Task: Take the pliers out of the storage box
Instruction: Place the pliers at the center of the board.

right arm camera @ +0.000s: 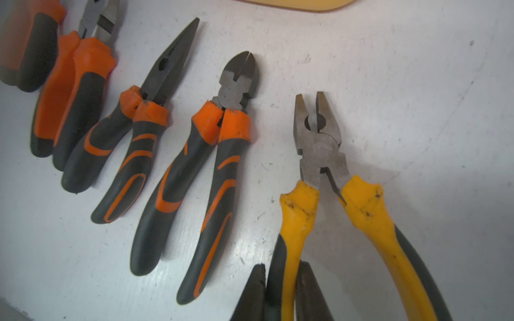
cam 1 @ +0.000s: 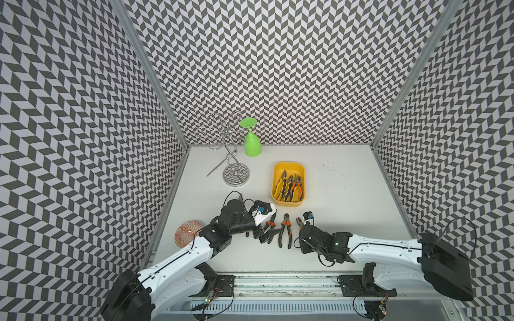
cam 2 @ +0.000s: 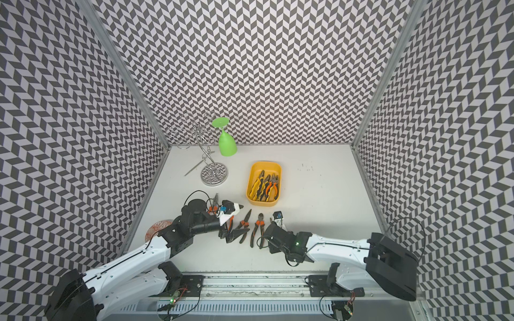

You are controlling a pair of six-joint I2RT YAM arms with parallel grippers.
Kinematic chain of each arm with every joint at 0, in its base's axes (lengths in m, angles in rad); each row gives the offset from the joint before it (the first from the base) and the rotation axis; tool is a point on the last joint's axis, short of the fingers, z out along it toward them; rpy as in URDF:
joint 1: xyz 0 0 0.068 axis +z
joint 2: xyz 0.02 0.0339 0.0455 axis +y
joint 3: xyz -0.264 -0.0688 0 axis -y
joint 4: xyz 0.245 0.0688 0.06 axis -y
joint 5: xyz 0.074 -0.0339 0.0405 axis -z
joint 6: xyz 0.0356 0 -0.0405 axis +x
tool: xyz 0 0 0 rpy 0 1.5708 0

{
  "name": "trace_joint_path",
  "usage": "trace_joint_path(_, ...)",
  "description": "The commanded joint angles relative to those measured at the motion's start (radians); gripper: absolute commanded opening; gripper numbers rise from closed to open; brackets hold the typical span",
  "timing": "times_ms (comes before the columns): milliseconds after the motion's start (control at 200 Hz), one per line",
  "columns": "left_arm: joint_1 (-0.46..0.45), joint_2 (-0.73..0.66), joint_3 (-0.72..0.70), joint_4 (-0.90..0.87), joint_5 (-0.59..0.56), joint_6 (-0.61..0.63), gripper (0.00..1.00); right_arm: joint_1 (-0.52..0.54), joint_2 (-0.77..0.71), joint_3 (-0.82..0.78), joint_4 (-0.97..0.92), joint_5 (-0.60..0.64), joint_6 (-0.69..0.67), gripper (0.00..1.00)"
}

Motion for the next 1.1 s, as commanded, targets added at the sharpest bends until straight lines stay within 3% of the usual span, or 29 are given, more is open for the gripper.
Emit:
trace_joint_path(0, 0.008, -0.003, 0.005, 0.010, 0.020, -0.010, 0.98, -0.012, 0.064, 0.025, 0.035, -0.051, -0.032, 0.18)
trace_joint_path(210, 0.007, -0.023, -0.003, 0.006, 0.010, -0.015, 0.98, -0.014, 0.075, 0.040, 0.033, -0.068, -0.056, 0.43)
trace_joint_path(345, 0.008, -0.028, -0.003, 0.001, 0.003, -0.012, 0.98, -0.014, 0.001, 0.045, 0.003, -0.051, -0.066, 0.51)
trace_joint_path(511, 0.009, -0.023, -0.001, 0.008, 0.002, -0.010, 0.98, -0.045, -0.115, 0.028, -0.020, -0.016, -0.080, 0.72)
trace_joint_path(656, 0.010, -0.011, 0.007, 0.010, 0.006, -0.005, 0.98, -0.101, -0.125, 0.007, 0.012, 0.015, -0.126, 0.90)
trace_joint_path(841, 0.018, -0.015, 0.006, 0.010, -0.002, -0.005, 0.98, -0.183, -0.010, 0.061, -0.029, -0.079, -0.181, 0.91)
trace_joint_path(1097, 0.020, -0.017, 0.001, 0.007, -0.002, -0.014, 0.98, -0.188, 0.117, 0.091, -0.034, -0.175, -0.192, 0.74)
